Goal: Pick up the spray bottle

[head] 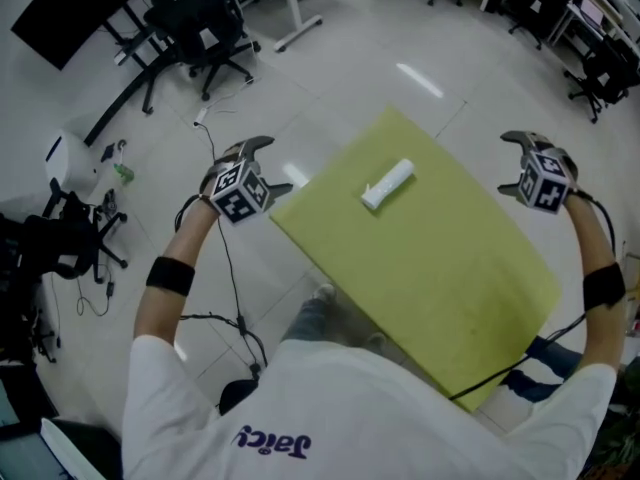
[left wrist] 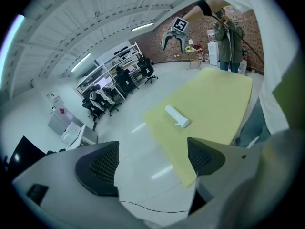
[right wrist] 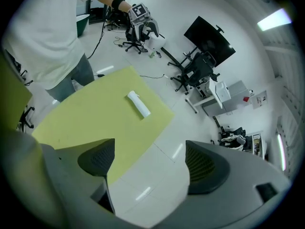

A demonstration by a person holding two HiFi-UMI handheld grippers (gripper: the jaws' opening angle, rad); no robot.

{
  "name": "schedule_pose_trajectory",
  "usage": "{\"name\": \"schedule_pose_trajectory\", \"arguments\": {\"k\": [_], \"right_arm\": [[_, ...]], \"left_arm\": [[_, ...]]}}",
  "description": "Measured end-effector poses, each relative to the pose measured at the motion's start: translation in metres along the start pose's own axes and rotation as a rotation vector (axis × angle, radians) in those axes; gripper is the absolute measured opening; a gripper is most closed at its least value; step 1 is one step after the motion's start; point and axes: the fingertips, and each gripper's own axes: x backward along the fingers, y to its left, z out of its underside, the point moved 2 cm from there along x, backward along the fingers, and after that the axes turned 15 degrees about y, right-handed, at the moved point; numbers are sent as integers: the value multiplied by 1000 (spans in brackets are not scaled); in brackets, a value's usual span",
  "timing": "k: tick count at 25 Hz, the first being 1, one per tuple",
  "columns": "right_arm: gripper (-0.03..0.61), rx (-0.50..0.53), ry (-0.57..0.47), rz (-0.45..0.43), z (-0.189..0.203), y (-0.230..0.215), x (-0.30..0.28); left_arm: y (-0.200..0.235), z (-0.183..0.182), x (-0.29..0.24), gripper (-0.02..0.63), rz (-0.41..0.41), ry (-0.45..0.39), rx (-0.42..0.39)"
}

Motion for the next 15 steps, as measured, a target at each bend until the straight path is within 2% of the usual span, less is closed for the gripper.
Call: {"name": "schedule_pose_trajectory", "arguments": {"k": [5,9,12,15], "right_arm": [[477,-5,-92,-54,-41,-9,-27],[477,-62,-216,-99,-82,-23,-39],[477,-141,-321,-123,-104,-38,-53],[477,-191,-370,-153,-125,-43,-70]], "left_arm": [[-5,0,-8,456,16,-42,80],[-8,9,-12,456,23,-66,135],[-7,12,-14,456,30,-93,198],[-9,20,-18,456,28,-106,248]]}}
